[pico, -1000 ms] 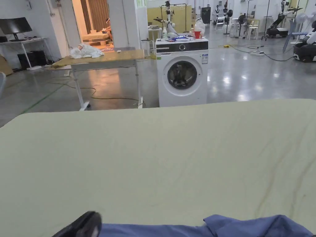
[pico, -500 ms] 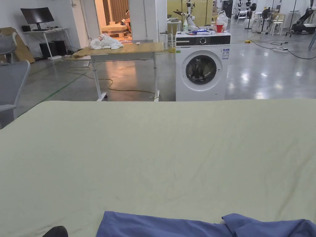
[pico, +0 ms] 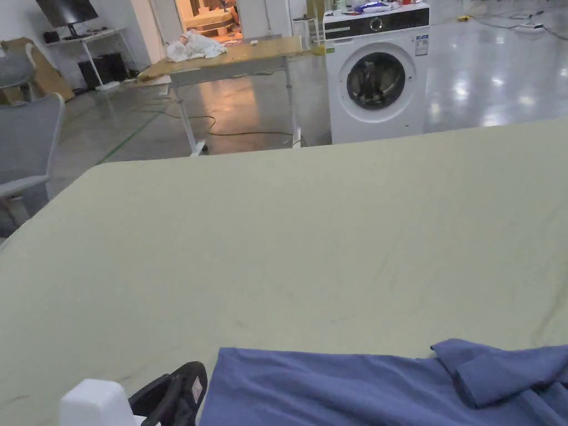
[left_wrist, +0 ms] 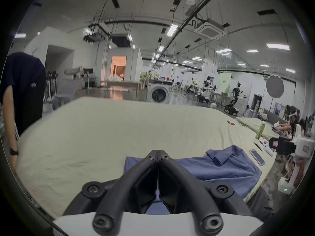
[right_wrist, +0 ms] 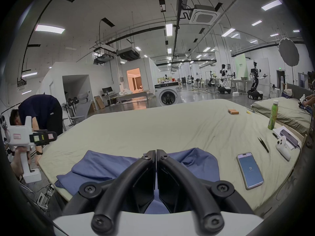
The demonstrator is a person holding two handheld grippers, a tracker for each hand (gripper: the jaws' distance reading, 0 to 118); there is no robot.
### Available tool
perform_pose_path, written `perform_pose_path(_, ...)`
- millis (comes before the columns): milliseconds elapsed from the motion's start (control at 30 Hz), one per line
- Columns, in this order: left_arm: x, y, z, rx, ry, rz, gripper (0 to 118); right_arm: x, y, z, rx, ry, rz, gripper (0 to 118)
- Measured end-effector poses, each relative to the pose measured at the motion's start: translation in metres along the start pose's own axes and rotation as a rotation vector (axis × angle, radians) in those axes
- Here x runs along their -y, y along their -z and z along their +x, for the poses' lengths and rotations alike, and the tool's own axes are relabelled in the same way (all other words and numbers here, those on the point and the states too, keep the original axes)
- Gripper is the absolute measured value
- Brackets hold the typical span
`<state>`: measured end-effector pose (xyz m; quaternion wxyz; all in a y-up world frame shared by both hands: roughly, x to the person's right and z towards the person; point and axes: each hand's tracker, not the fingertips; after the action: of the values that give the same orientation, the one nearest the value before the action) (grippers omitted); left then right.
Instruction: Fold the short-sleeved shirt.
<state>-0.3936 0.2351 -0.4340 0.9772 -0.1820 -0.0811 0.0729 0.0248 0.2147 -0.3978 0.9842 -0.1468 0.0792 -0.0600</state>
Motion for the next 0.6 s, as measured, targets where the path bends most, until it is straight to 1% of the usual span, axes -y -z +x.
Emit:
perform_pose_path(33,-0.002,0.016,-0.007,-0.004,-0.014,-0.036,6,0.001,0.000,0.001,0.004,0.003,-0.007,0)
perform_pose_path(133,-0.003,0.068,-0.024,-0.021,-0.014,-0.134,54,0.006,0.004,0.005,0.005,0.023,-0.034,0)
perform_pose_path(167,-0.003,0.087,-0.031,-0.002,-0.009,-0.173,63,0.008,0.005,0.006,0.005,0.031,-0.043,0)
perform_pose_path(200,-0.003,0.108,-0.038,0.000,-0.030,-0.203,62,0.010,0.006,0.007,0.005,0.039,-0.051,0)
perform_pose_path(333,0.014,0.197,-0.053,-0.105,0.051,-0.413,63,0.016,0.008,0.012,0.013,0.061,-0.083,0)
perform_pose_path(367,0.019,0.210,-0.057,-0.114,0.038,-0.431,62,0.017,0.008,0.013,0.019,0.066,-0.090,0)
perform_pose_path(400,0.021,0.223,-0.064,-0.124,-0.009,-0.476,61,0.017,0.006,0.015,0.038,0.078,-0.113,0)
perform_pose_path(467,0.024,0.236,-0.074,-0.113,-0.078,-0.527,52,0.017,-0.003,0.022,0.054,0.090,-0.116,0)
perform_pose_path(533,0.030,0.233,-0.071,-0.122,-0.029,-0.494,47,0.018,-0.012,0.030,0.059,0.095,-0.113,0)
perform_pose_path(567,0.030,0.235,-0.066,-0.115,0.025,-0.504,39,0.020,-0.013,0.035,0.071,0.096,-0.121,0)
perform_pose_path(600,0.030,0.238,-0.061,-0.116,0.060,-0.526,26,0.020,-0.012,0.038,0.085,0.099,-0.131,0)
